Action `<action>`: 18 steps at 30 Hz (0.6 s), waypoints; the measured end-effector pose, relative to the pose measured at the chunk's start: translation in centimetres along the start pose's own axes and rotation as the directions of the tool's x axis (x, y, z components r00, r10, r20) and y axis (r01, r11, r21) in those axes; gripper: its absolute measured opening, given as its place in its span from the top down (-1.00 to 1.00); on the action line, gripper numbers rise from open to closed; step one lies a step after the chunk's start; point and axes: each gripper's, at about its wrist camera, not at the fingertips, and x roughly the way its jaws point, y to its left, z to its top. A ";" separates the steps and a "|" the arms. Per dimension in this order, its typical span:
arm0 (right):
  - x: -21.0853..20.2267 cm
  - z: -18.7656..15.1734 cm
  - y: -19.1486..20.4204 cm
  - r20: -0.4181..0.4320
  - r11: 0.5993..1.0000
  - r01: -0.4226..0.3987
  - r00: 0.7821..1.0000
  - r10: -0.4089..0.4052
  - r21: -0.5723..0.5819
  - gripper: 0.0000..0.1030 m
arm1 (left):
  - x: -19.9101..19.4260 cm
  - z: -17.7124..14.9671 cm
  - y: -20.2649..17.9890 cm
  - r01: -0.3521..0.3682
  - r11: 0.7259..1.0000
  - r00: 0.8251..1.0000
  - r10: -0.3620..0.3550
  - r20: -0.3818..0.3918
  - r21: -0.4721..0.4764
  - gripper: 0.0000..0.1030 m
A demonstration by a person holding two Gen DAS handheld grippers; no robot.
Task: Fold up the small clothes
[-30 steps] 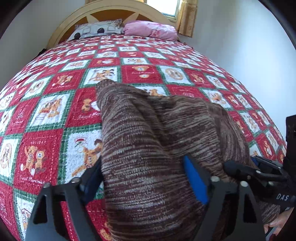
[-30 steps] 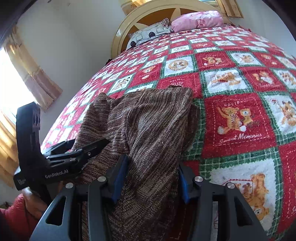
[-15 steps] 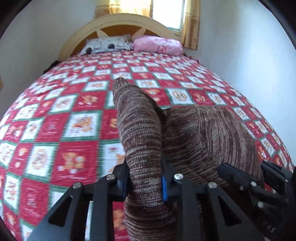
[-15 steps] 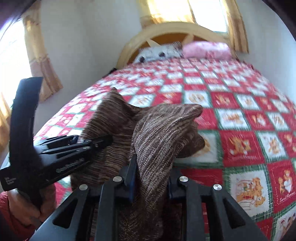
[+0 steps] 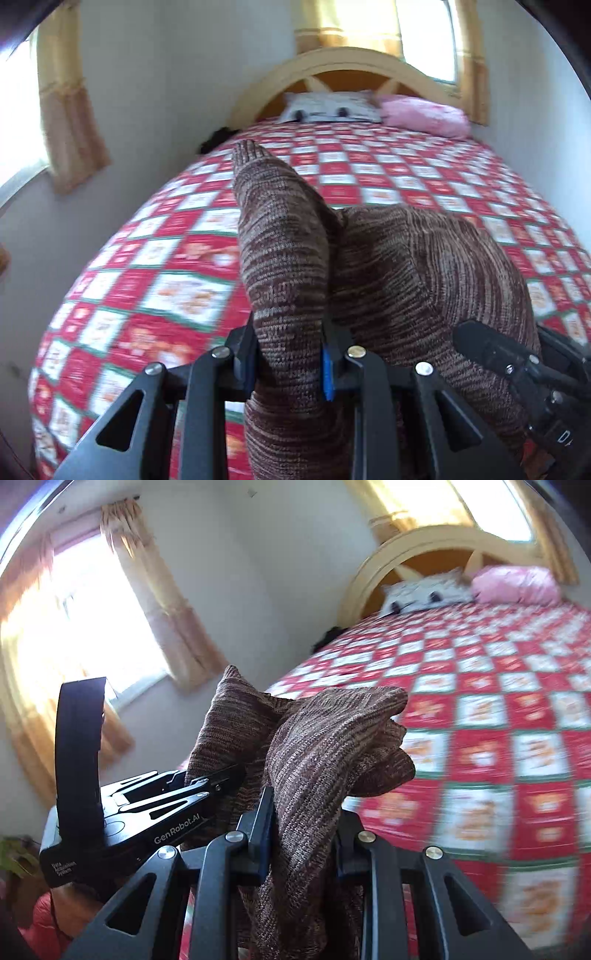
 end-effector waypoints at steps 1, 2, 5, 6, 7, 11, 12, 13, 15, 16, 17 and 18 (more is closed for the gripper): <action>1.7 -0.2 0.4 -0.001 0.999 -0.030 1.000 0.030 0.024 0.50 | 0.6 0.0 0.9 -0.018 1.000 1.000 0.018 -0.006 -0.002 0.47; 3.4 -0.4 0.7 -0.011 0.998 -0.051 0.999 0.052 0.044 0.50 | 1.6 -0.1 2.0 -0.040 0.999 0.999 0.040 -0.017 -0.004 0.47; 7.6 -1.6 0.6 -0.053 0.998 -0.045 0.997 0.048 0.054 0.50 | 5.3 -1.3 4.0 -0.032 0.999 0.996 0.030 -0.080 -0.033 0.44; 9.4 -2.3 0.4 -0.080 0.998 -0.020 0.997 0.024 0.051 0.50 | 7.1 -2.2 4.8 -0.017 0.998 0.994 0.011 -0.111 -0.053 0.43; 10.5 -2.8 0.1 -0.106 0.999 0.009 0.994 -0.005 0.041 0.50 | 8.2 -2.9 5.1 -0.018 0.998 0.991 0.010 -0.136 -0.056 0.41; 13.7 -3.8 -2.4 -0.211 0.991 0.048 0.977 -0.020 0.128 0.44 | 10.2 -5.2 4.6 -0.070 0.998 0.992 0.069 -0.103 -0.006 0.06; 13.8 -3.6 -2.7 -0.214 0.989 0.047 0.977 -0.016 0.142 0.41 | 10.0 -5.2 4.4 -0.090 0.996 0.992 0.090 -0.092 0.003 -0.05; 13.9 -3.6 -3.1 -0.221 0.987 0.049 0.975 -0.013 0.156 0.33 | 10.0 -5.1 4.4 -0.108 0.994 0.990 0.108 -0.088 0.007 -0.23; 13.7 -3.6 -3.2 -0.221 0.984 0.063 0.975 -0.025 0.169 0.26 | 9.3 -4.9 4.8 -0.131 0.991 0.988 0.130 -0.082 0.003 -0.32; 13.2 -3.5 -3.0 -0.216 0.983 0.086 0.975 -0.050 0.160 0.20 | 8.7 -4.8 5.0 -0.123 0.992 0.990 0.122 -0.076 -0.008 -0.32; 12.6 -3.3 -2.8 -0.203 0.982 0.117 0.975 -0.085 0.147 0.19 | 7.7 -4.7 5.6 -0.109 0.994 0.992 0.107 -0.067 -0.030 -0.32; 11.0 -3.4 -2.0 -0.165 0.978 0.161 0.977 -0.138 0.132 0.19 | 6.7 -4.8 6.0 -0.102 0.994 0.993 0.099 -0.060 -0.050 -0.36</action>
